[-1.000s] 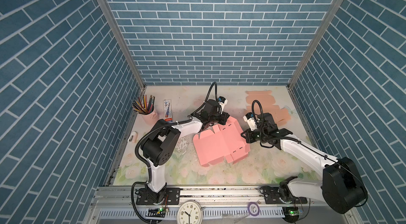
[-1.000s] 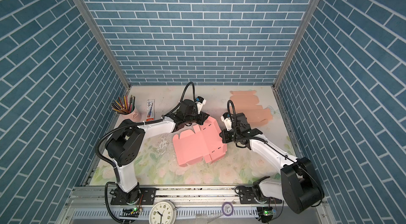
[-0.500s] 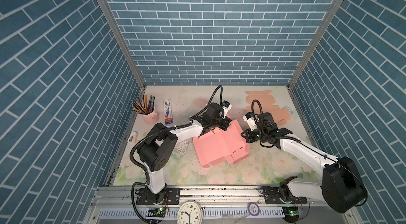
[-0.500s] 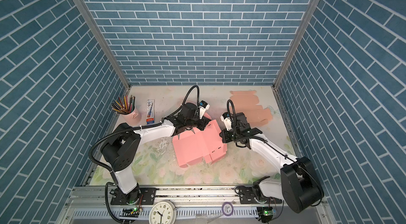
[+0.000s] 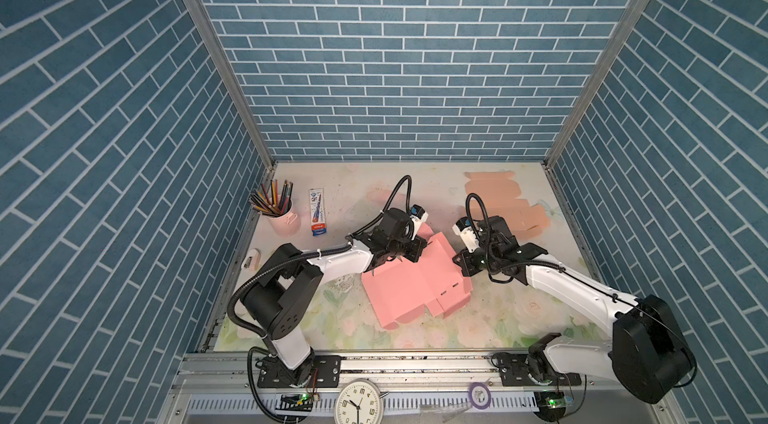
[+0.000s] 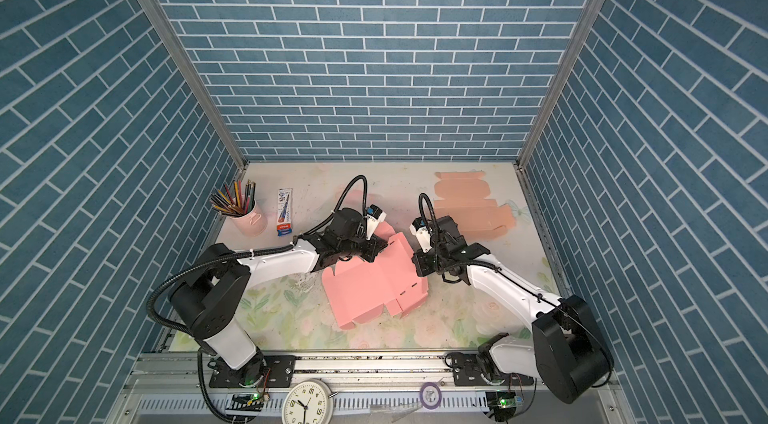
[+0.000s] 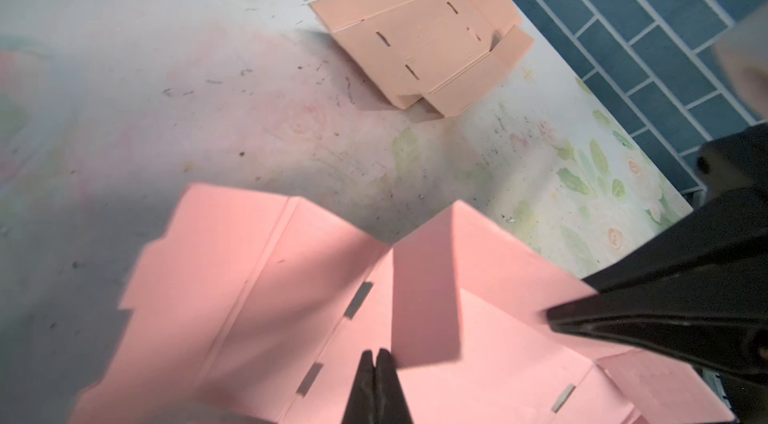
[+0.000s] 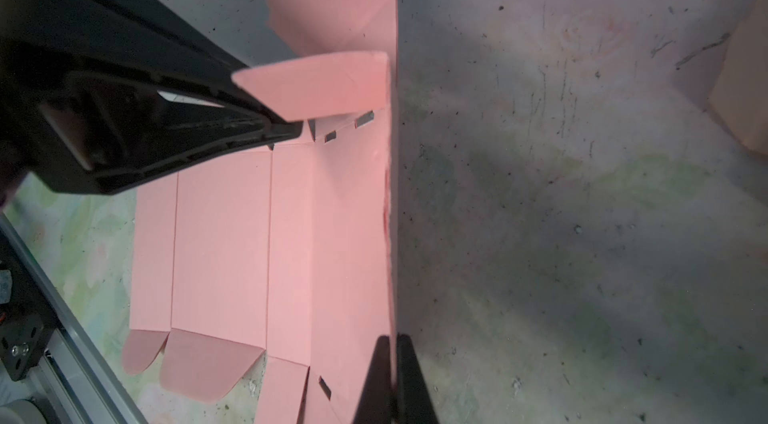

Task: Fold the paper box

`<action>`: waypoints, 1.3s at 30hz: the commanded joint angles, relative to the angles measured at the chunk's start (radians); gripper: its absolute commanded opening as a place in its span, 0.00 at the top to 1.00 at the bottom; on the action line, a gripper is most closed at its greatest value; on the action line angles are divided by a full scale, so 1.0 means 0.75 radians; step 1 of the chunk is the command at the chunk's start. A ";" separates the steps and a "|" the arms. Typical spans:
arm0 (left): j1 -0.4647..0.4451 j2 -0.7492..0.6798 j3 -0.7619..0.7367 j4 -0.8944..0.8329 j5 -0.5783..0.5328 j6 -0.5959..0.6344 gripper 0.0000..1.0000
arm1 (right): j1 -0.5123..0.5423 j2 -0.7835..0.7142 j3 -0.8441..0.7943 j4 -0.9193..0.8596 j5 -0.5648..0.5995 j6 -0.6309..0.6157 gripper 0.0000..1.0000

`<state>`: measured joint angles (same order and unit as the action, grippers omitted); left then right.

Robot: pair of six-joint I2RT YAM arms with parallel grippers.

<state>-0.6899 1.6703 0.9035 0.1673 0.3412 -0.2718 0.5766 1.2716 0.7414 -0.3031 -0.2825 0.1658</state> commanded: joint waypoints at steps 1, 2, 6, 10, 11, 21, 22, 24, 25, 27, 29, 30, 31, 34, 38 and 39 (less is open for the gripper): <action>0.074 -0.052 -0.058 0.041 -0.032 -0.048 1.00 | 0.022 0.001 0.046 -0.057 0.039 -0.086 1.00; 0.096 -0.054 -0.073 0.033 -0.054 -0.068 1.00 | 0.023 0.000 0.049 -0.063 0.040 -0.092 1.00; 0.144 -0.059 -0.113 0.033 -0.089 -0.108 0.65 | 0.029 -0.004 0.060 -0.082 0.047 -0.110 1.00; 0.139 -0.041 -0.113 0.026 -0.076 -0.092 0.60 | 0.033 0.000 0.077 -0.093 0.056 -0.117 1.00; 0.138 -0.039 -0.114 0.025 -0.073 -0.090 0.60 | 0.032 0.002 0.081 -0.094 0.061 -0.119 1.00; 0.118 -0.039 -0.139 0.027 -0.080 -0.070 0.56 | 0.033 0.039 0.125 -0.107 0.066 -0.143 1.00; 0.115 -0.034 -0.141 0.028 -0.082 -0.069 0.55 | 0.032 0.042 0.127 -0.106 0.065 -0.142 1.00; 0.112 -0.030 -0.143 0.029 -0.092 -0.065 0.52 | 0.034 0.043 0.130 -0.107 0.065 -0.147 1.00; 0.112 -0.028 -0.143 0.029 -0.099 -0.063 0.47 | 0.034 0.046 0.132 -0.109 0.065 -0.148 1.00; 0.112 -0.022 -0.141 0.028 -0.115 -0.055 0.39 | 0.035 0.045 0.134 -0.111 0.065 -0.151 1.00; 0.112 -0.011 -0.132 0.032 -0.108 -0.046 0.37 | 0.035 0.046 0.134 -0.113 0.066 -0.153 1.00; 0.113 -0.005 -0.129 0.036 -0.099 -0.043 0.37 | 0.035 0.047 0.136 -0.111 0.064 -0.153 1.00; 0.113 0.003 -0.124 0.040 -0.090 -0.039 0.37 | 0.034 0.049 0.136 -0.111 0.065 -0.153 1.00; 0.103 0.023 -0.109 0.042 -0.073 -0.032 0.37 | 0.034 0.047 0.137 -0.112 0.067 -0.152 1.00; 0.082 0.028 -0.102 0.040 -0.059 -0.032 0.40 | 0.035 0.049 0.142 -0.109 0.070 -0.155 1.00; 0.077 0.025 -0.104 0.039 -0.055 -0.031 0.41 | 0.034 0.051 0.143 -0.112 0.073 -0.154 1.00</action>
<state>-0.6189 1.6814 0.8101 0.1848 0.2829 -0.3134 0.5957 1.2942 0.8093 -0.3683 -0.2386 0.0956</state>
